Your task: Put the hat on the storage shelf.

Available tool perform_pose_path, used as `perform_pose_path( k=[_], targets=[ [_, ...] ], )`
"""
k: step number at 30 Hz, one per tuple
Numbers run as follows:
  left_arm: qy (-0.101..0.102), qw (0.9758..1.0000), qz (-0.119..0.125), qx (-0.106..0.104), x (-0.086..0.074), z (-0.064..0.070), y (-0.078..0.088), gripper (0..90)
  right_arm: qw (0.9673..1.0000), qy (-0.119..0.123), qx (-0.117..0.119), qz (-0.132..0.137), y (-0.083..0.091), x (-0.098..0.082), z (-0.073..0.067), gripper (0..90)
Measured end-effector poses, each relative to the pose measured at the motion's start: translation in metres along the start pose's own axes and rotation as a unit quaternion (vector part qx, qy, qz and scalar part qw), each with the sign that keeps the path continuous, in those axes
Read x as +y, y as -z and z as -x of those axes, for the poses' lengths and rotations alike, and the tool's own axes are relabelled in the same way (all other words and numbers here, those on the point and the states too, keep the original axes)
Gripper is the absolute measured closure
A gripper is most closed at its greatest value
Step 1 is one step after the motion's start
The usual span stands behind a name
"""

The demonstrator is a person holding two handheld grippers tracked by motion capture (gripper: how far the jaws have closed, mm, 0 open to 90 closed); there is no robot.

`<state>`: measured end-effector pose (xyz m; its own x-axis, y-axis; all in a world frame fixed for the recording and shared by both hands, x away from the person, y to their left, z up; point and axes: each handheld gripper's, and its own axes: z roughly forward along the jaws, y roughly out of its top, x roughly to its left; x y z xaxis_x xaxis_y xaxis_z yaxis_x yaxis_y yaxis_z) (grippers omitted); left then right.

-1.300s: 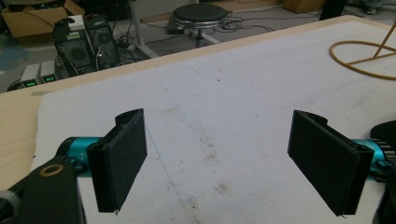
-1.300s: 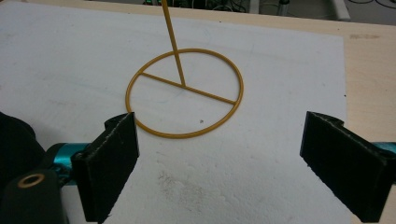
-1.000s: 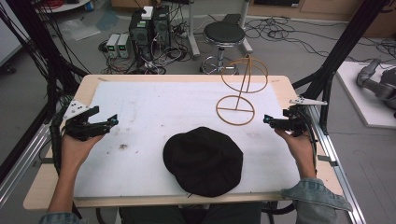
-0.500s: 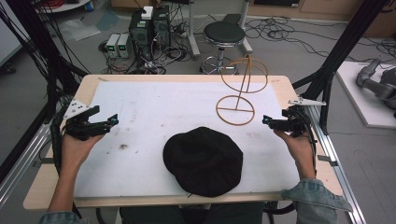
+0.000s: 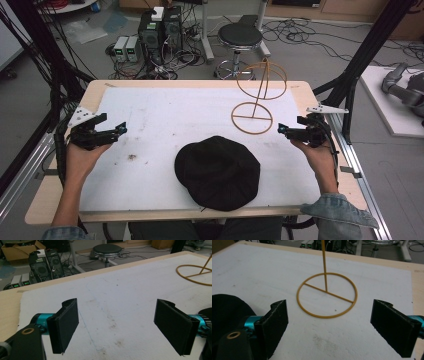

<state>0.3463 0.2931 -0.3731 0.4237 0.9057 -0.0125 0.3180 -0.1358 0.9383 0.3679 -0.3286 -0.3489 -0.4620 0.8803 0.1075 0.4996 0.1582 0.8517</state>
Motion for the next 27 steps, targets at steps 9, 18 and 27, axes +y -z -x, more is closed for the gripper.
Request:
perform_pose_path(
  k=[9,18,27],
  targets=[
    [0.0,1.0,0.003,-0.002,0.001,0.0,0.0,20.1,0.9996,0.008,0.024,0.014,0.004,0.004,-0.017,14.5],
    [0.002,1.0,0.004,0.004,0.002,-0.003,0.003,20.1,0.9981,0.027,0.05,0.024,0.007,0.002,-0.042,14.7],
    [0.003,1.0,0.005,0.004,0.002,-0.004,0.003,20.1,0.9945,0.072,0.072,0.024,0.011,-0.003,-0.069,17.2]
  ],
)
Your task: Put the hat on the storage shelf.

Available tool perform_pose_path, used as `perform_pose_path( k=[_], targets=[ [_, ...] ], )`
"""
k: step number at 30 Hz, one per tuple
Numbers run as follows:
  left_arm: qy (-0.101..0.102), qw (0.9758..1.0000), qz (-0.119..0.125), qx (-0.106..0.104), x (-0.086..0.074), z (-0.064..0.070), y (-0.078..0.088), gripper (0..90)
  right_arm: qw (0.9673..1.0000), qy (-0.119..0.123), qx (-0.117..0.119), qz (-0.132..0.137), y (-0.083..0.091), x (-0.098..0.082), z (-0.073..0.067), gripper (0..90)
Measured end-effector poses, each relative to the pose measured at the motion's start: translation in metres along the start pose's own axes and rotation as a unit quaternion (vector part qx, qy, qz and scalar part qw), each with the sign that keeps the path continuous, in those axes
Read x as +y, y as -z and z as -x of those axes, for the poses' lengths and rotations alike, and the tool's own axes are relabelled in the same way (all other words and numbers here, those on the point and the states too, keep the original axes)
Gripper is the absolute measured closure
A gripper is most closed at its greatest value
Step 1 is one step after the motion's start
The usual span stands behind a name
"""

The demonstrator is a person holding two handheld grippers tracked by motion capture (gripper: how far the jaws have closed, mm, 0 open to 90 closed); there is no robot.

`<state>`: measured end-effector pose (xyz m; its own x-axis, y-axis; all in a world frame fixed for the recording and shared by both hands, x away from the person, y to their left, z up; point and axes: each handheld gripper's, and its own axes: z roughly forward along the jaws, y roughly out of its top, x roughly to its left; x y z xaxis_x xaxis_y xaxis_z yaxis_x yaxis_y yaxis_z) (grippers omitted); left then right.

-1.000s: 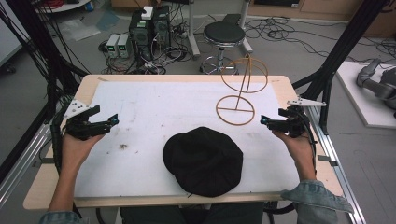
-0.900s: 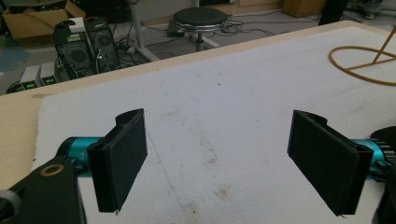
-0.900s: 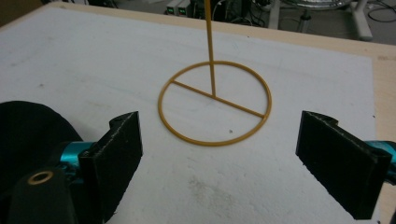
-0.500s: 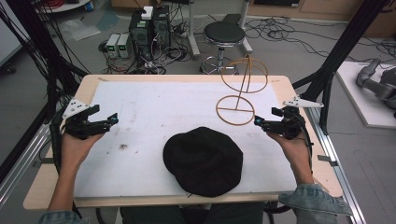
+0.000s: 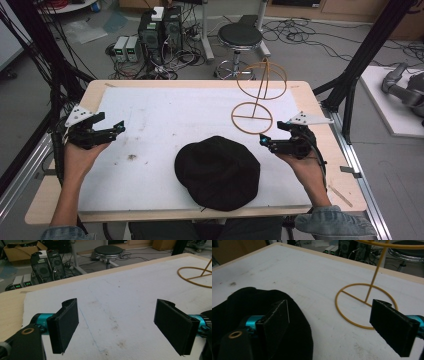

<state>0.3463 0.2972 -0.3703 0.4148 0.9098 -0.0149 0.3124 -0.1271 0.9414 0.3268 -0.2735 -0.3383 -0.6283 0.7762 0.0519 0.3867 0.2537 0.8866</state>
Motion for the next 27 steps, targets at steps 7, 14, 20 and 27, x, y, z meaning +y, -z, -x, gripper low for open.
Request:
perform_pose_path(
  k=[7,14,20,27],
  targets=[
    [0.0,1.0,0.001,0.001,0.0,-0.001,0.001,20.1,0.9994,0.01,0.033,0.002,0.002,-0.008,-0.02,17.2],
    [0.0,1.0,0.002,0.001,0.001,-0.001,0.002,20.1,0.9989,0.017,0.043,0.003,0.001,-0.012,-0.03,17.2],
    [0.0,1.0,0.0,0.003,0.001,-0.002,0.002,20.1,0.9986,0.019,0.05,0.007,0.001,-0.014,-0.036,17.2],
    [0.0,1.0,0.001,0.004,0.001,-0.002,0.002,20.1,0.9972,0.03,0.068,0.007,-0.003,-0.017,-0.045,17.2]
  ],
)
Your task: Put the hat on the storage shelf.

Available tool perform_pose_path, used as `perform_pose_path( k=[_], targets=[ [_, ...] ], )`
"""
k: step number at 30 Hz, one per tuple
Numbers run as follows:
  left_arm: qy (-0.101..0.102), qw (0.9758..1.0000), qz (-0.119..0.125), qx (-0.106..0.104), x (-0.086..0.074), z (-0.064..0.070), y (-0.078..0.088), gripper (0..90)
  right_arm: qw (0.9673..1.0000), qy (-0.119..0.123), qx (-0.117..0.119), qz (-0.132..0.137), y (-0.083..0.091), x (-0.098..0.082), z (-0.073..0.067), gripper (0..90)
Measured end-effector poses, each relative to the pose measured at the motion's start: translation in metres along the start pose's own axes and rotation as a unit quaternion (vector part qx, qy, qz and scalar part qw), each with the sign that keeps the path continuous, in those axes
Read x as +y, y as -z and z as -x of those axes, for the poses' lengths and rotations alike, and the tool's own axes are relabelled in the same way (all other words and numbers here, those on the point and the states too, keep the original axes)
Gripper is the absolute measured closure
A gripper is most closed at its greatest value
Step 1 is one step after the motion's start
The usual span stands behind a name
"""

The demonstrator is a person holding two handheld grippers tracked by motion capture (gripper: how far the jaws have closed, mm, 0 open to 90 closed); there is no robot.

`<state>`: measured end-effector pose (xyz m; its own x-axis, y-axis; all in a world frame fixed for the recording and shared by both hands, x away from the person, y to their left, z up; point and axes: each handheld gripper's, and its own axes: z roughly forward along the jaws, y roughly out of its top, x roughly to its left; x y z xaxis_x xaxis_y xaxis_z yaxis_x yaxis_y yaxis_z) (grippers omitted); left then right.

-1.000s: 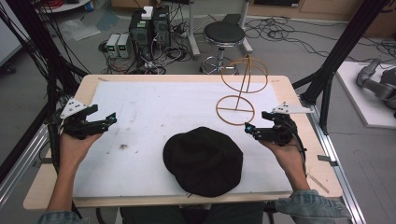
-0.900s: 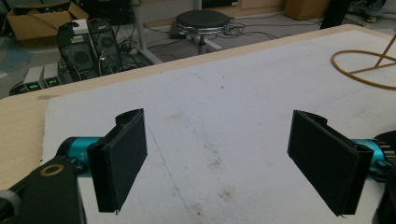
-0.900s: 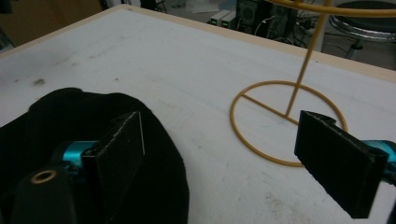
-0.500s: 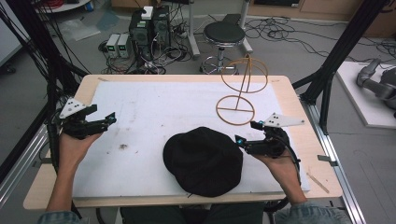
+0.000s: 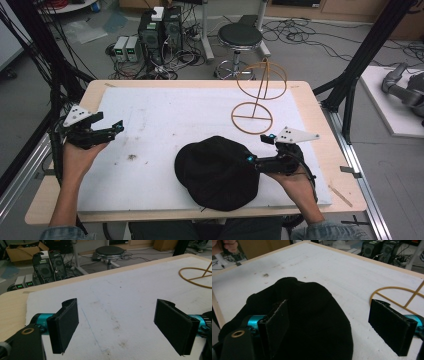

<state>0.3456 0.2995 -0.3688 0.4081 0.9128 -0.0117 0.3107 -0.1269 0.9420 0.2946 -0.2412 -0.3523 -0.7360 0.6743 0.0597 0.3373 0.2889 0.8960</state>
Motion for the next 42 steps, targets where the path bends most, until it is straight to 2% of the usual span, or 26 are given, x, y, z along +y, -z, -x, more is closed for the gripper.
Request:
perform_pose_path(
  k=[10,13,20,30,32,42],
  targets=[
    [0.0,1.0,-0.001,0.003,0.0,-0.002,0.001,20.1,0.9994,0.013,0.032,-0.004,-0.007,-0.003,-0.011,17.2],
    [0.0,1.0,-0.001,0.003,0.0,-0.002,0.001,20.1,0.9986,0.023,0.046,-0.008,-0.01,-0.003,-0.017,17.2],
    [0.001,1.0,-0.001,0.003,0.0,-0.002,0.001,20.2,0.9973,0.037,0.062,-0.01,-0.014,-0.004,-0.022,17.1],
    [0.0,1.0,-0.001,0.003,0.0,-0.002,0.001,20.2,0.9945,0.043,0.089,-0.035,-0.026,-0.011,-0.028,17.2],
    [0.0,1.0,-0.002,0.003,0.0,-0.002,0.001,20.3,0.9937,0.054,0.089,-0.042,-0.029,-0.012,-0.029,17.7],
    [-0.001,1.0,0.0,0.002,0.0,-0.002,0.001,20.3,0.9932,0.047,0.092,-0.053,-0.034,-0.017,-0.028,22.8]
  ],
)
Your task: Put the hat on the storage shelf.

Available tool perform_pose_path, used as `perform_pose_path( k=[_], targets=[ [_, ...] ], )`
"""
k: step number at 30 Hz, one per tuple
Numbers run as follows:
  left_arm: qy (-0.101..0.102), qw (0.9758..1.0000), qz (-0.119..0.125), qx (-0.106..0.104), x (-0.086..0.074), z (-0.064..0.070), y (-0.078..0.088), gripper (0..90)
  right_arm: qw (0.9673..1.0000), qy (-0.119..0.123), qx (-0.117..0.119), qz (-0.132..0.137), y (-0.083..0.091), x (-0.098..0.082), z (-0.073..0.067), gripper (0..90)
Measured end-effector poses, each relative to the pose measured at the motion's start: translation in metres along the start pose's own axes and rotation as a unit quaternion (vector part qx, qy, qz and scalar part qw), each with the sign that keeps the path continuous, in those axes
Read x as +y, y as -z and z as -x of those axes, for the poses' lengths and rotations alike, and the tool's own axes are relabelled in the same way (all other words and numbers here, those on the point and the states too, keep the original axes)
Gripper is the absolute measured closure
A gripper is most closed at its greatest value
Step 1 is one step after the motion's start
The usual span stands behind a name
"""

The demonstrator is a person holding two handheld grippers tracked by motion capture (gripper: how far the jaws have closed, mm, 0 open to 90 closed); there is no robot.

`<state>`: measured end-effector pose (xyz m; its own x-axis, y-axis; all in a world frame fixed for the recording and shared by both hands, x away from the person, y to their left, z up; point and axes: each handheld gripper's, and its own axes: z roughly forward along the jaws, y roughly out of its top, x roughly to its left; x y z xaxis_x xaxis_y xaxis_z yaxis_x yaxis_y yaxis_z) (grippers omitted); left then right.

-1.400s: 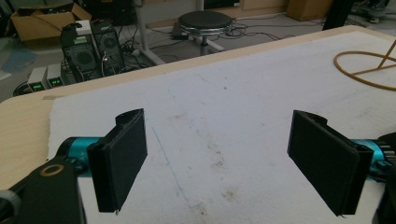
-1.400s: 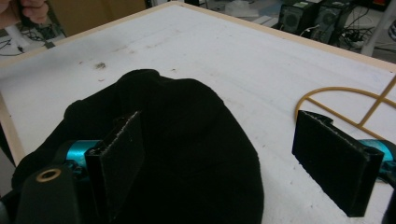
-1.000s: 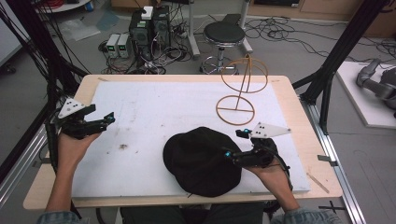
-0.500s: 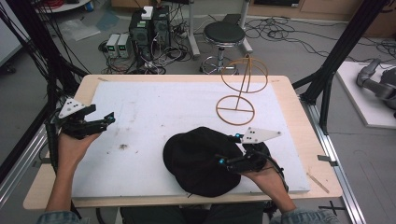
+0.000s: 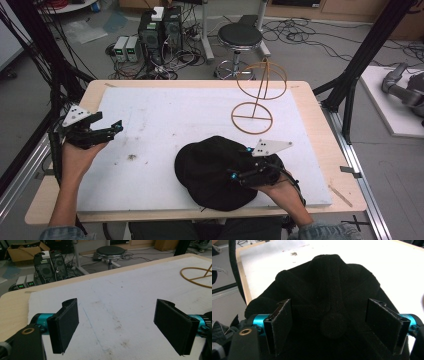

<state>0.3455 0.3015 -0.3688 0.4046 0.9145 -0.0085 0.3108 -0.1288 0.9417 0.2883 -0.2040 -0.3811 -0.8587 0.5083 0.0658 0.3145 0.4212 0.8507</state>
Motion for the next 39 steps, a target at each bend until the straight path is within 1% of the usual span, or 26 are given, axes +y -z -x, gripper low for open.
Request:
perform_pose_path(
  k=[2,4,6,8,9,10,11,18,19,20,21,22,23,24,25,26,28,29,34,39],
  targets=[
    [0.0,1.0,0.0,0.0,0.0,0.0,0.0,20.3,1.0,0.002,-0.002,0.0,-0.0007,-0.0003,0.0007,23.7],
    [0.001,1.0,0.0,0.001,-0.0001,0.0001,0.0,20.3,1.0,-0.001,-0.002,-0.004,-0.002,-0.0012,0.0004,24.3],
    [0.0,1.0,0.0,-0.001,-0.0001,0.0,-0.0001,20.3,0.9999,-0.001,-0.002,-0.01,-0.0037,-0.0026,0.0004,27.5],
    [0.0,1.0,0.0,0.0,0.0,0.0,0.0,20.3,0.9999,-0.001,-0.002,-0.012,-0.0042,-0.003,0.0003,28.5],
    [0.0,1.0,0.0,0.0,0.0,0.0001,0.0001,20.3,0.9999,-0.005,-0.001,-0.016,-0.0051,-0.0036,0.0005,32.4],
    [0.0,1.0,0.0,-0.001,0.0,0.0001,0.0001,20.3,0.9999,-0.005,-0.001,-0.016,-0.0051,-0.0036,0.0005,32.4],
    [-0.001,1.0,-0.001,0.0,0.0001,0.0001,0.0001,20.3,0.9998,-0.01,0.002,-0.017,-0.0052,-0.0038,0.0003,34.1],
    [0.001,1.0,0.001,0.001,0.0002,-0.0002,0.0005,20.4,0.9997,-0.007,0.0,-0.021,-0.0058,-0.0045,0.0013,45.0],
    [0.001,1.0,0.001,0.0,0.0003,-0.0002,0.0006,20.4,0.9997,-0.012,-0.001,-0.022,-0.0056,-0.0046,0.0014,48.6],
    [0.0,1.0,0.001,0.0,0.0003,-0.0001,0.0006,20.4,0.9997,-0.012,-0.001,-0.022,-0.0056,-0.0046,0.0014,48.6],
    [0.0,1.0,0.001,0.0,0.0003,0.0,0.0005,20.4,0.9997,-0.009,-0.002,-0.024,-0.006,-0.0046,0.0008,52.5],
    [0.0,1.0,0.0,0.0,0.0003,0.0001,0.0006,20.4,0.9997,-0.008,-0.003,-0.024,-0.0063,-0.0046,-0.0001,54.7],
    [0.0,1.0,0.0,0.0,0.0003,0.0001,0.0005,20.4,0.9997,-0.008,-0.003,-0.024,-0.0063,-0.0046,-0.0001,54.7],
    [0.0,1.0,-0.001,0.0,0.0003,0.0002,0.0005,20.4,0.9997,-0.003,-0.004,-0.026,-0.0069,-0.0046,-0.0007,57.4],
    [0.0,1.0,0.0,0.001,0.0003,0.0001,0.0005,20.4,0.9997,-0.003,-0.004,-0.026,-0.0069,-0.0046,-0.0007,57.4],
    [-0.001,1.0,0.0,0.0,0.0004,0.0,0.0006,20.4,0.9996,-0.002,-0.006,-0.028,-0.0071,-0.0046,-0.0015,59.7],
    [0.0,1.0,0.001,0.001,0.0005,0.0002,0.0007,20.4,0.9996,-0.001,-0.007,-0.027,-0.0071,-0.0045,-0.0019,60.9],
    [-0.001,1.0,0.001,0.001,0.0005,0.0001,0.0008,20.4,0.9996,0.003,-0.006,-0.026,-0.0072,-0.0044,-0.0016,61.9],
    [-0.001,1.0,0.001,0.0,0.0005,-0.0002,0.0009,20.4,0.9997,0.009,-0.013,-0.02,-0.0059,-0.0037,-0.004,69.2],
    [0.001,1.0,0.002,0.001,0.0005,-0.0007,0.0013,20.4,0.9998,0.008,-0.012,-0.011,-0.0044,-0.0029,-0.005,70.6]
  ],
)
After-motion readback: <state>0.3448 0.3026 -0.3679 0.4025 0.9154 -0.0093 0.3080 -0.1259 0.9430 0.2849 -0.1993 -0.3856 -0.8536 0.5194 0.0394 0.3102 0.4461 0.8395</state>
